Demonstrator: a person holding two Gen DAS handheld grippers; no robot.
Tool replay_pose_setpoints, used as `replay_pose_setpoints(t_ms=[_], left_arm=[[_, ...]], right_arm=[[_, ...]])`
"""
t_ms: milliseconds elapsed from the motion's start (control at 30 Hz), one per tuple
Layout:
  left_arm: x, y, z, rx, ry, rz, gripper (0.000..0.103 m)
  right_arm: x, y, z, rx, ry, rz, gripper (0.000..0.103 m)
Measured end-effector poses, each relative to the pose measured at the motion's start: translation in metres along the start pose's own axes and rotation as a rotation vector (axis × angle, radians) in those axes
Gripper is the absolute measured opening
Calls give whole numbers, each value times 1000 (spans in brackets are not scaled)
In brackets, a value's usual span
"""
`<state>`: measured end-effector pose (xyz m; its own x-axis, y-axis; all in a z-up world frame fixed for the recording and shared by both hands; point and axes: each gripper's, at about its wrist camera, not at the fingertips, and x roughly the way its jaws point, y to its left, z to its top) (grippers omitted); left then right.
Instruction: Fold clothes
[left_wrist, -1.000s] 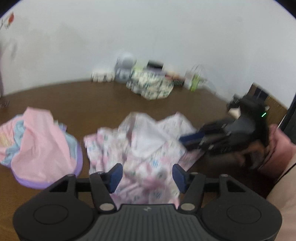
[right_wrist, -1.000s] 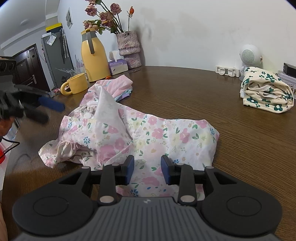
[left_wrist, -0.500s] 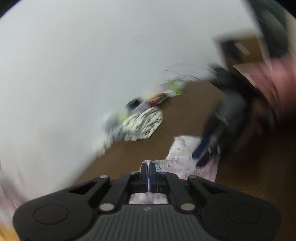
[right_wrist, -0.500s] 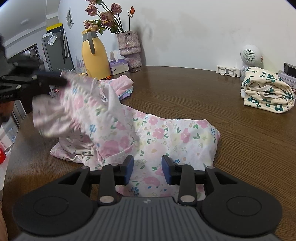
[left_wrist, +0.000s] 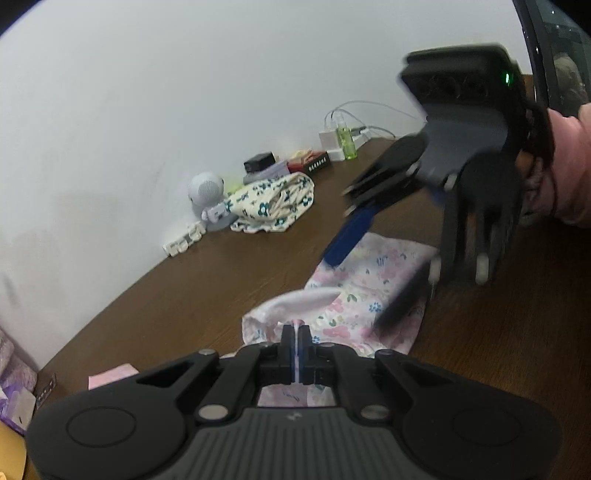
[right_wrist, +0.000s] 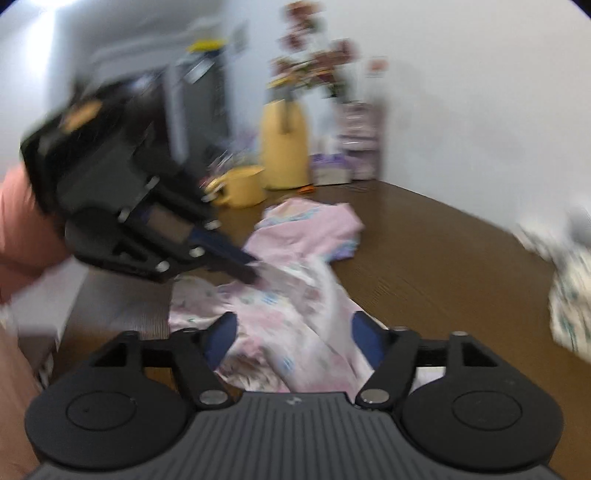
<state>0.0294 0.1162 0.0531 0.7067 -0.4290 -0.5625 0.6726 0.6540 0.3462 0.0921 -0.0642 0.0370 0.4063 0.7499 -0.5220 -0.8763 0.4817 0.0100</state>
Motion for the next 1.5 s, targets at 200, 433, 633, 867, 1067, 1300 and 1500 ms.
replay_pose_setpoints(t_ms=[200,433,633,867,1067,1300,1500], left_arm=[[-7,3,2,-11,-59,-36,1],[-18,1,-6,-26,-111,-70,1],[-26,16,-23,-232,-114,-43,12],[-17,31,-12,-523,-158,-84,12],[30,16,-10,-583,40,-2,7],[41,12,-49,-641,102,45,7],[26,6,-49,-605,41,93,11]], right_arm=[[48,19,15,-106,144,-19,73],[42,31,13,-70,97,-171,11],[40,53,2,-154,55,-291,9],[69,73,-9,-229,115,-315,10],[68,70,-10,-187,99,-276,33],[5,39,-16,-49,32,-111,63],[-36,-10,-32,123,-19,-127,62]])
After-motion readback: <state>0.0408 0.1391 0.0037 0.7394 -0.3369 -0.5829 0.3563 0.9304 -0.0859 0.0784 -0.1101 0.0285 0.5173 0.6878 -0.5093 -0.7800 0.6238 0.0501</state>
